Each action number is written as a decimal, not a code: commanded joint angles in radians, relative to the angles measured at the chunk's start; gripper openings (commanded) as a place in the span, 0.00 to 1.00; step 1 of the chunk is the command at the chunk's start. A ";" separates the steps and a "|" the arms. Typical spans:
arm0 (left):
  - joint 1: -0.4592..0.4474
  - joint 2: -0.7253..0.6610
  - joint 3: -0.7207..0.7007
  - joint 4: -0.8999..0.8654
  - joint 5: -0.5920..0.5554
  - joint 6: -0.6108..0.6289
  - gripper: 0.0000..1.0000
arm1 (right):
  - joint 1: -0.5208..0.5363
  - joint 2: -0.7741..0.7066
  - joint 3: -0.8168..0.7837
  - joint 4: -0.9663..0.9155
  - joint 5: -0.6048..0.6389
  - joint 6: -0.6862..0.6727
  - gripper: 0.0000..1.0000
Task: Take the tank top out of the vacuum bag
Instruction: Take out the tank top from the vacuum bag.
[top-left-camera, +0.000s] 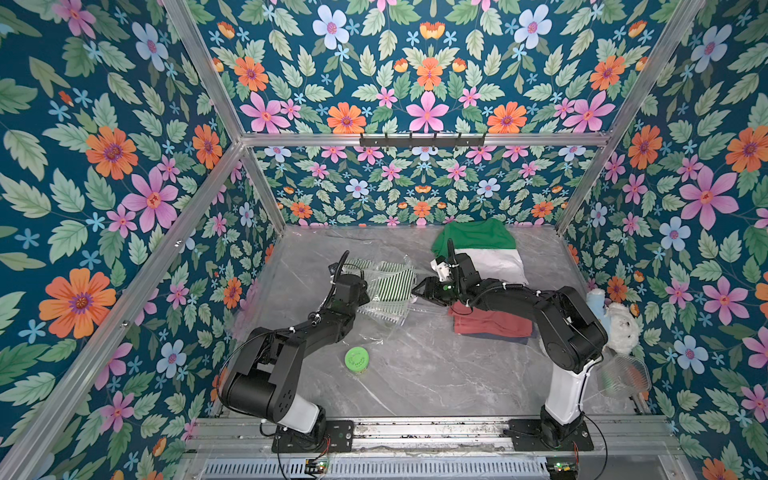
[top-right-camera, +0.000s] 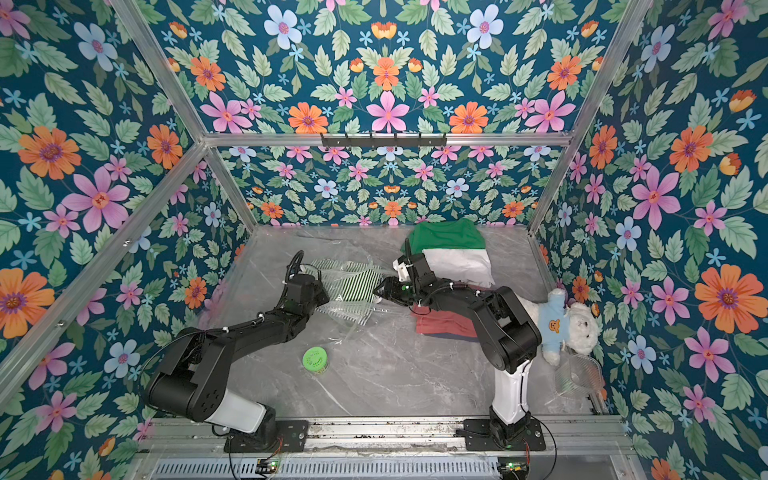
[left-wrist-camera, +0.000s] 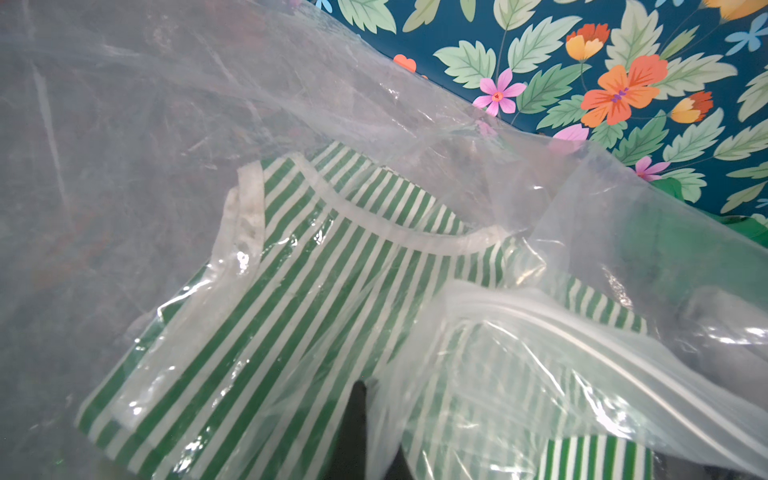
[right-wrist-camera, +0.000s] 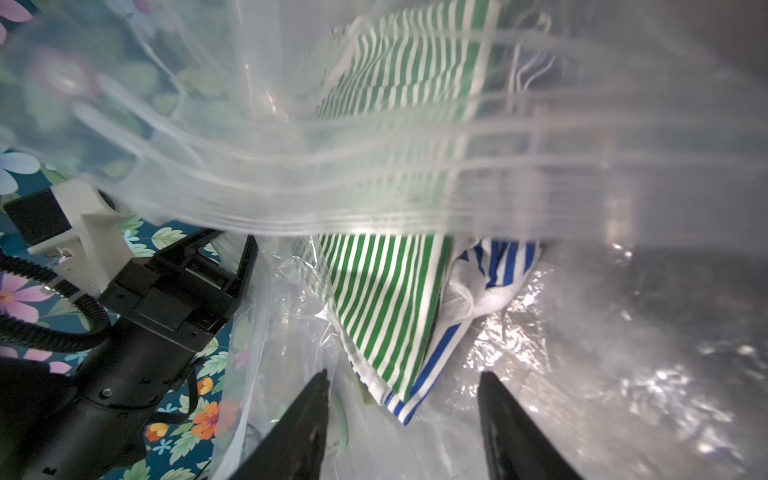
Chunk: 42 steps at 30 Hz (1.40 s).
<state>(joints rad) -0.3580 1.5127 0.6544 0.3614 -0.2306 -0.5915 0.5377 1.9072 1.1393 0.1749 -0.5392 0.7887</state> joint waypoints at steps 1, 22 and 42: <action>0.001 -0.006 -0.003 0.001 0.004 0.016 0.00 | 0.019 0.026 -0.001 0.150 0.024 0.127 0.59; 0.000 -0.002 -0.012 0.011 0.014 0.021 0.00 | 0.046 0.168 0.148 0.178 -0.056 0.155 0.27; 0.000 0.008 -0.006 0.013 0.020 0.021 0.00 | 0.064 0.118 0.111 0.083 0.004 0.147 0.47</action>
<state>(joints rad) -0.3580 1.5192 0.6456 0.3676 -0.2108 -0.5732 0.6010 2.0480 1.2732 0.2653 -0.5655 0.9310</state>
